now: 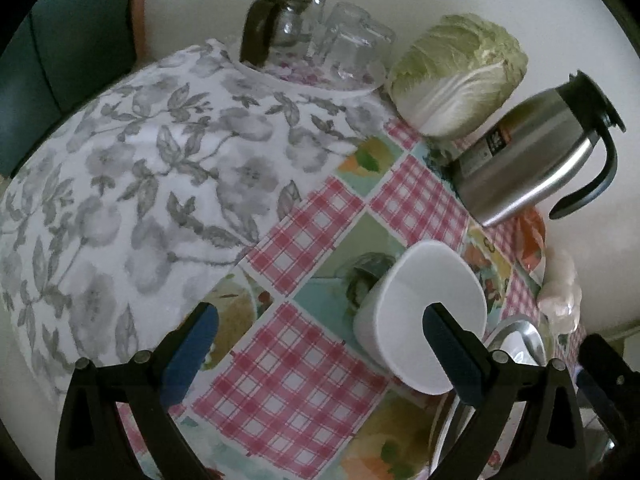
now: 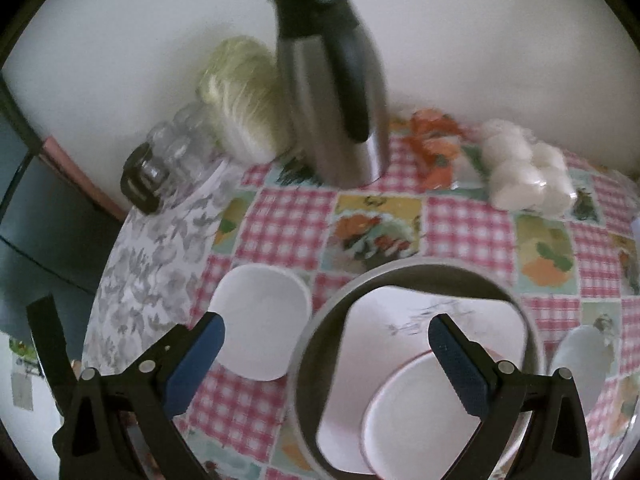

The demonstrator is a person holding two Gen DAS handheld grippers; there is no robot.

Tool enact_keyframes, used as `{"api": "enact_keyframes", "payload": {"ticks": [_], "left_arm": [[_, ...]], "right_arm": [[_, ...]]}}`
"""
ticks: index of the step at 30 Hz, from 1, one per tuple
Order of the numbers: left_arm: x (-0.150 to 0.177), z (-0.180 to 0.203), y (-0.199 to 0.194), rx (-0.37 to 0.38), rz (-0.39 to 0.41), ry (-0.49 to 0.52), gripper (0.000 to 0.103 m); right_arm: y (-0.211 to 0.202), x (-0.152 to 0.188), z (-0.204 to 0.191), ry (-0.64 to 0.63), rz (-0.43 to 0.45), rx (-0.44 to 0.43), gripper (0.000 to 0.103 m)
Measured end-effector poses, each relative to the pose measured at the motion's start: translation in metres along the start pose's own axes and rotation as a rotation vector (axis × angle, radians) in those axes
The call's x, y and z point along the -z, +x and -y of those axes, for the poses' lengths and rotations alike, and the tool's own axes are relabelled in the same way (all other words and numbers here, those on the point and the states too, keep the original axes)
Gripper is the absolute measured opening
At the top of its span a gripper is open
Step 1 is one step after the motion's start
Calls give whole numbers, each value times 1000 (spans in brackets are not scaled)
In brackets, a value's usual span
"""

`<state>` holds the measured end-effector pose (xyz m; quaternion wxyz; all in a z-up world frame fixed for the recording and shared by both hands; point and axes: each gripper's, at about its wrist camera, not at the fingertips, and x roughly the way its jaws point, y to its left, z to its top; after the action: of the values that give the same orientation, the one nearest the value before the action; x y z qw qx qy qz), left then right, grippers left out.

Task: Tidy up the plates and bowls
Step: 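Move both grippers to the rim of the white square bowl, then close both grippers on the white square bowl rim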

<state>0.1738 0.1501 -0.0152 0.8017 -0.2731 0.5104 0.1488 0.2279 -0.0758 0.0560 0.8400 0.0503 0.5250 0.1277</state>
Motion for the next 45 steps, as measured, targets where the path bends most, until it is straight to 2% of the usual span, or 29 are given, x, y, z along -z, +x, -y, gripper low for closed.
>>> {"api": "enact_keyframes", "payload": {"ticks": [4,9,12,15,17,20,23,25,26,29,32,34,36,38,45], "left_arm": [[-4,-9,9,56,-53,-43,102],[-4,-7,21,46,-81,-39,102],[-3,-5,30,40,-107,-42,93],[-2,-2,38,46,-133,-31,83],[-3,1,41,50,-142,-26,79],[-2,7,45,56,-156,-6,72],[-1,11,51,74,-179,2,62],[0,12,56,90,-198,1,51],[1,13,59,94,-208,1,50],[3,14,63,112,-218,-3,46],[4,16,63,128,-215,2,39],[3,19,64,136,-209,4,32],[2,20,63,148,-192,5,23],[0,21,63,136,-183,-3,21],[-6,3,59,116,-157,-58,16]], "right_arm": [[21,2,-10,-30,-49,34,103],[43,1,-21,-102,-73,87,103],[52,0,-28,-158,-69,130,100],[62,-2,-34,-211,-76,162,88],[69,-3,-35,-231,-96,174,72],[79,-3,-38,-260,-119,180,56],[87,-3,-43,-292,-129,189,45],[89,-4,-46,-317,-113,215,41],[89,-5,-47,-322,-112,214,37],[93,-7,-50,-337,-115,216,34],[98,-8,-52,-352,-123,230,27],[102,-9,-51,-339,-132,231,26],[104,-8,-51,-328,-137,212,19],[106,-6,-53,-330,-147,199,15],[109,3,-65,-342,-158,167,14]]}}
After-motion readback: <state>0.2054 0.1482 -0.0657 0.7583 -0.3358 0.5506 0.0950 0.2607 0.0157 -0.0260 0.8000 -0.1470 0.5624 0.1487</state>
